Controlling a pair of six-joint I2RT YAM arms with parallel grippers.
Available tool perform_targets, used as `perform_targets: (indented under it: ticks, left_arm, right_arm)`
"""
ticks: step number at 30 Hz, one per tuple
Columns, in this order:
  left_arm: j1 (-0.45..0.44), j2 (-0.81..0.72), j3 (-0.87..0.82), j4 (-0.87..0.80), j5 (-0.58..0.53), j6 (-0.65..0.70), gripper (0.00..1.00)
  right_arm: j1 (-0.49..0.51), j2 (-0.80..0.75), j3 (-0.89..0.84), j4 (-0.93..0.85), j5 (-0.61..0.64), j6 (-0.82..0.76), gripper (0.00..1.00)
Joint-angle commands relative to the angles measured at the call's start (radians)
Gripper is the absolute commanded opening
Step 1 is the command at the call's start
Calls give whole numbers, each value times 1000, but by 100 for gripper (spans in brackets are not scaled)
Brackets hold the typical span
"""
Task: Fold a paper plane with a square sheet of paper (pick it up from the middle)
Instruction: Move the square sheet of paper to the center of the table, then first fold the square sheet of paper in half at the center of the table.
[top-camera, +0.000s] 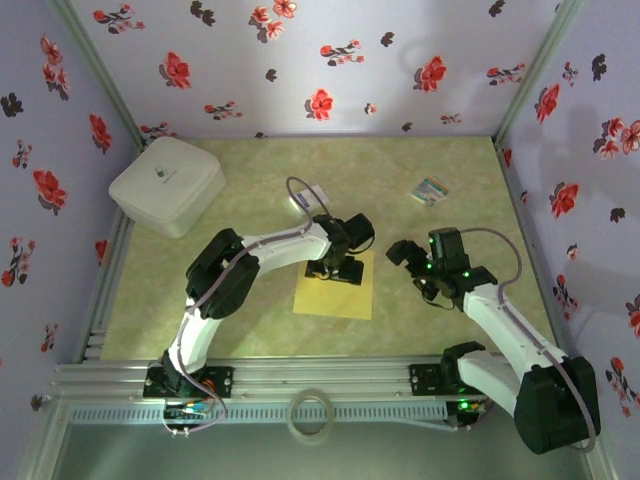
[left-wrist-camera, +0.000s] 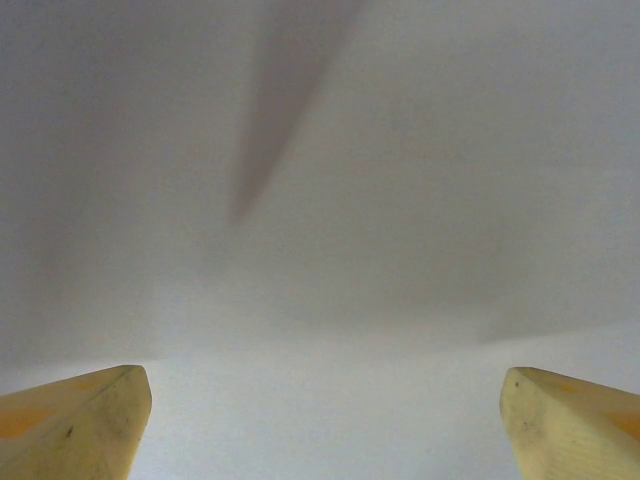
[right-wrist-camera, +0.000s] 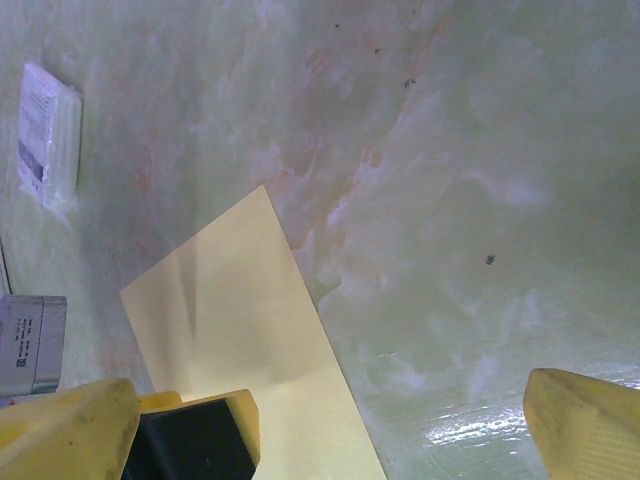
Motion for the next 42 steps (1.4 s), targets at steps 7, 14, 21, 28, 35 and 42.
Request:
perform_targets:
  ticks: [7,14,21,28,35,42]
  left_arm:
    - [-4,43,30,-37,-11,-22,91]
    - [-4,56,16,-30,-7,-24,91]
    - [-4,71,-12,-21,-11,-29,91]
    - [-4,100,-21,-35,-27,-28,90]
    - [-5,105,-23,-33,-30,-26,89]
    - [-6,123,-22,-34,-31,-24,88]
  right_arm:
    - [6,-12,12,-14,5,-14,99]
    - [6,-10,10,-15,5,-13,99]
    - [7,-10,7,-16,10,-9,99]
    - [7,-8,10,-18,17,-8,99]
    - [6,-8,12,-19,19,-4,99]
    - [6,-7,12,-22,22,-1,99]
